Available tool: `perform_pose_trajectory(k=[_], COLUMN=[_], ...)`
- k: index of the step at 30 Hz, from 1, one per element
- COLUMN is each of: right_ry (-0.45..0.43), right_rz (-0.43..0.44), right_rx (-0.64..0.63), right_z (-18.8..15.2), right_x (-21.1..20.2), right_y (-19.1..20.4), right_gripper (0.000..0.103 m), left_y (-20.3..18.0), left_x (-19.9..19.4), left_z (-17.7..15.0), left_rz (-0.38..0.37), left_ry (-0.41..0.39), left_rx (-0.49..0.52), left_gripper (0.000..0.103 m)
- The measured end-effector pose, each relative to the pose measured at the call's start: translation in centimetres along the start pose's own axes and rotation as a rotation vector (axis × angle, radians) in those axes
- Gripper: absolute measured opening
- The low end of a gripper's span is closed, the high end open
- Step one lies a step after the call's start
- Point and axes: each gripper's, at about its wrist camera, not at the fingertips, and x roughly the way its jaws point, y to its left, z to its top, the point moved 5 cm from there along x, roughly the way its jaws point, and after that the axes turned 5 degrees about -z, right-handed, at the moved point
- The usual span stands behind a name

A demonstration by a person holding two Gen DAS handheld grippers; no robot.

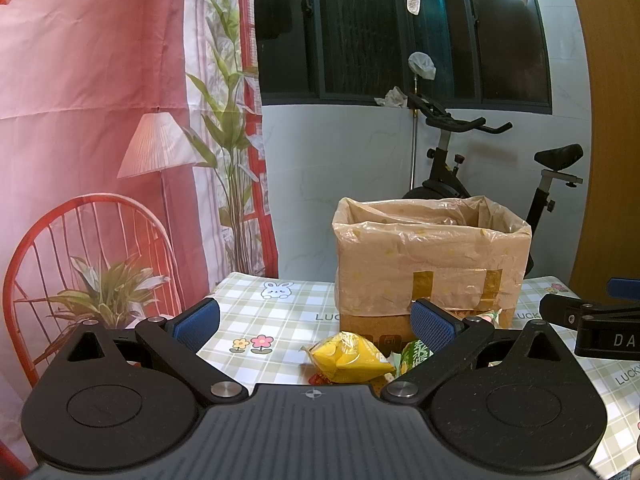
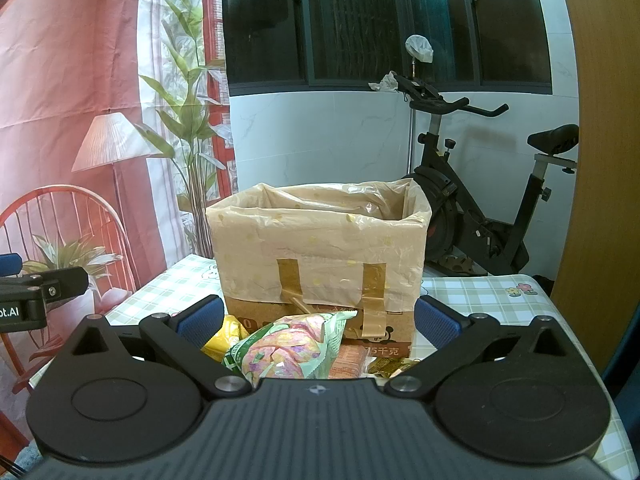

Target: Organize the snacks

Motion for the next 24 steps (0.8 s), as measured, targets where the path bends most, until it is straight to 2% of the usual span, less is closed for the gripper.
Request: perform_pose_trajectory(k=[24], right_ry=[-0.001], right_rz=[0.0], right_rx=[0.0], right_z=[0.01], right_x=[0.0], right_y=[-0.03], right_gripper=[0.103], left_y=[0.14], left_x=[0.03], left_z=[-0.19], left_rz=[0.002], left_ry=[0.004], left_rx=[-0.008], left_gripper=[0.102])
